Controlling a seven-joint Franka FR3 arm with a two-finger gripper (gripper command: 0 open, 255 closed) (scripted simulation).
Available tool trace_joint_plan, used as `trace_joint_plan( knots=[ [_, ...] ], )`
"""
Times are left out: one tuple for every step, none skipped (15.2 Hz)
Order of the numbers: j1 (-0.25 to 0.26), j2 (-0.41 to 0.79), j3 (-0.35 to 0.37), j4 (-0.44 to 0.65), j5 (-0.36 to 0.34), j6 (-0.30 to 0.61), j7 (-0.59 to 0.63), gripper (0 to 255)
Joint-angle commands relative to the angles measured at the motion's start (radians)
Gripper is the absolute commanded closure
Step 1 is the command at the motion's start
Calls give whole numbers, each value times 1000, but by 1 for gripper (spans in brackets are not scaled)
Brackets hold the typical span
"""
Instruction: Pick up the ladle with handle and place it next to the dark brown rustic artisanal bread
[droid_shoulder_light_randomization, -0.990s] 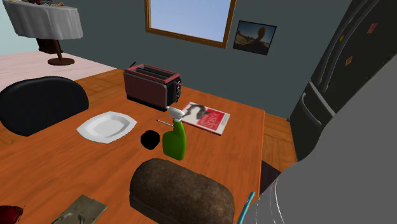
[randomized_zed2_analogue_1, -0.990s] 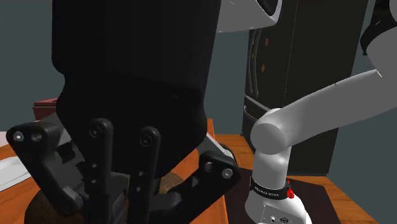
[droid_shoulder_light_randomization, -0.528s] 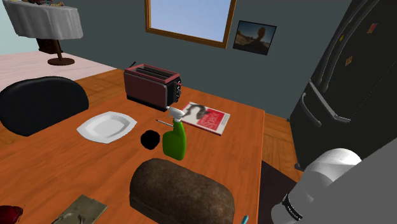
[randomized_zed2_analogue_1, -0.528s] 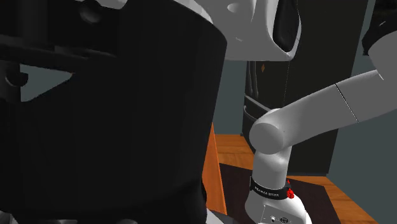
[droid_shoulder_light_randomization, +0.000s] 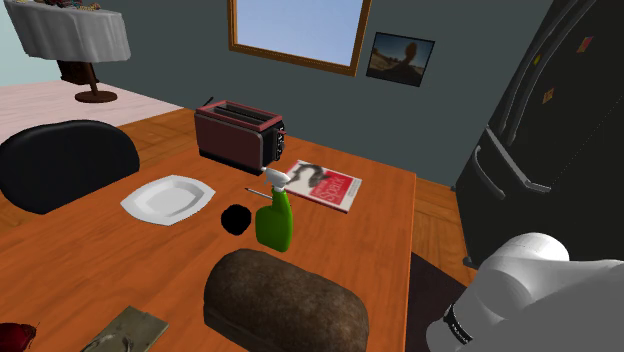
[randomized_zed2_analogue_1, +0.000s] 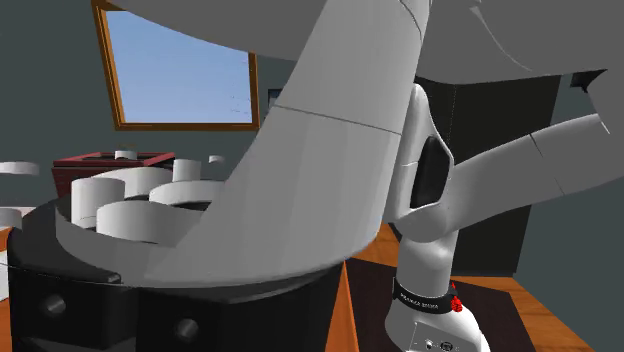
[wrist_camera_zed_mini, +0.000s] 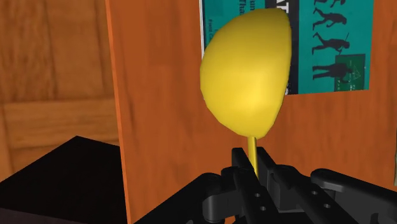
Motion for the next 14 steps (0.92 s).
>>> trace_joint_plan(
  knots=[
    [2, -7, 15, -17, 14, 18, -3, 255],
    [3, -10, 23, -26, 20, 27, -6, 255],
    [4, -13, 31, -35, 27, 36, -8, 255],
    [5, -16, 39, -44, 34, 45, -11, 255],
    [6, -19, 48, -52, 42, 54, -13, 255],
    [6, -22, 56, -61, 49, 63, -16, 255],
    [6, -25, 65, -69, 56, 72, -18, 255],
    [6, -27, 74, -77, 63, 81, -21, 255],
    [6, -30, 83, -84, 71, 90, -23, 255],
    [6, -32, 92, -92, 79, 99, -26, 255],
    [6, -35, 101, -99, 86, 108, -28, 255],
    [6, -37, 111, -106, 94, 117, -31, 255],
    [5, -39, 120, -112, 102, 126, -33, 255],
    [4, -42, 130, -119, 110, 135, -36, 255]
  ],
)
